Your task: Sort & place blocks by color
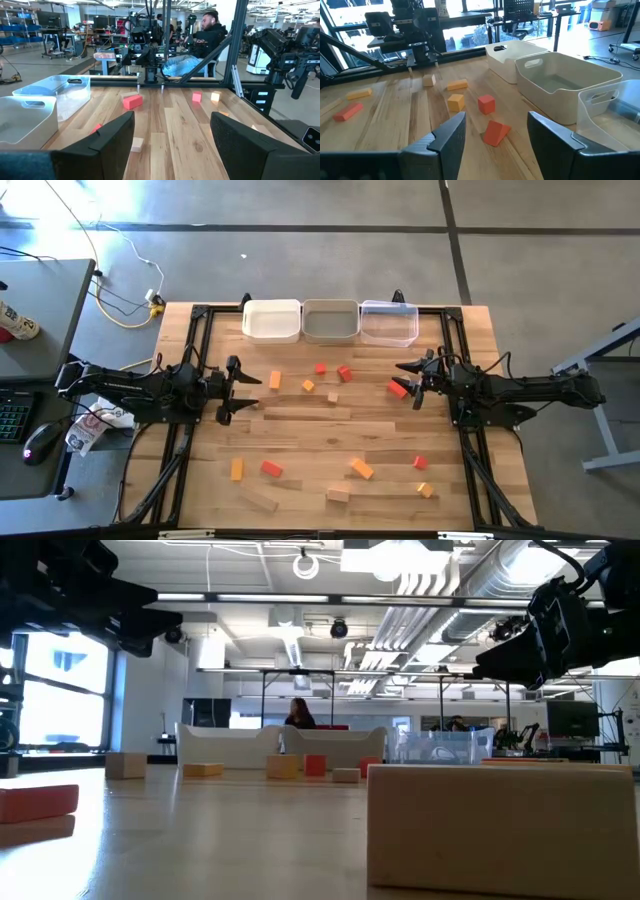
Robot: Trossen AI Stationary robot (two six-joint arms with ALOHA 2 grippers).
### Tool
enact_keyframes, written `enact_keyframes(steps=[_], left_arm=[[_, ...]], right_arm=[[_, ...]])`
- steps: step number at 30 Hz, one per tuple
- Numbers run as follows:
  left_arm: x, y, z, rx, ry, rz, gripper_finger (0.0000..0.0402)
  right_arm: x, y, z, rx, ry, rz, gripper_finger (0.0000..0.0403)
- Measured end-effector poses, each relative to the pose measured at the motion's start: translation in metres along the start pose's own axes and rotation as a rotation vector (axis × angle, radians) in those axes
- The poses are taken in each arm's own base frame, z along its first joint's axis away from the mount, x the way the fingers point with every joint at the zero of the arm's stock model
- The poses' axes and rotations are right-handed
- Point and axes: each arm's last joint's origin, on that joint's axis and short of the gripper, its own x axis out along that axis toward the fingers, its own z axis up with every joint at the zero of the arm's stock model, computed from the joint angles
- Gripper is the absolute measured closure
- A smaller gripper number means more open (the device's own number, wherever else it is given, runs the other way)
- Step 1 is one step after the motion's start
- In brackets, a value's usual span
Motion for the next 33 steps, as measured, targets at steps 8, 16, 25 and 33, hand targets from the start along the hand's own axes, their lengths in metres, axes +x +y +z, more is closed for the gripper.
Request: enact_keyframes(steps=[8, 16, 25, 33], left_arm=[[0.0, 0.0, -0.0001, 0.0, 0.0, 0.0, 0.0151], [0.0, 0.0, -0.0001, 0.0, 0.0, 0.0, 0.0151], [0.0, 0.0004, 0.0, -0.053, -0.001, 0.013, 0.0151], [0.0, 0.0005, 0.0009, -0.166, -0.012, 0.018, 0.0151]], right_arm=[[0.0, 0.0, 0.0, 0.0, 0.0, 0.0, 0.0203], [0.0, 0.0, 0.0, 0.0, 0.0, 0.0, 0.0203], [0.0, 0.0, -0.0001, 0.0, 0.0, 0.0, 0.0203], [0.0, 0.0, 0.0, 0.0, 0.0, 0.0, 0.0203]])
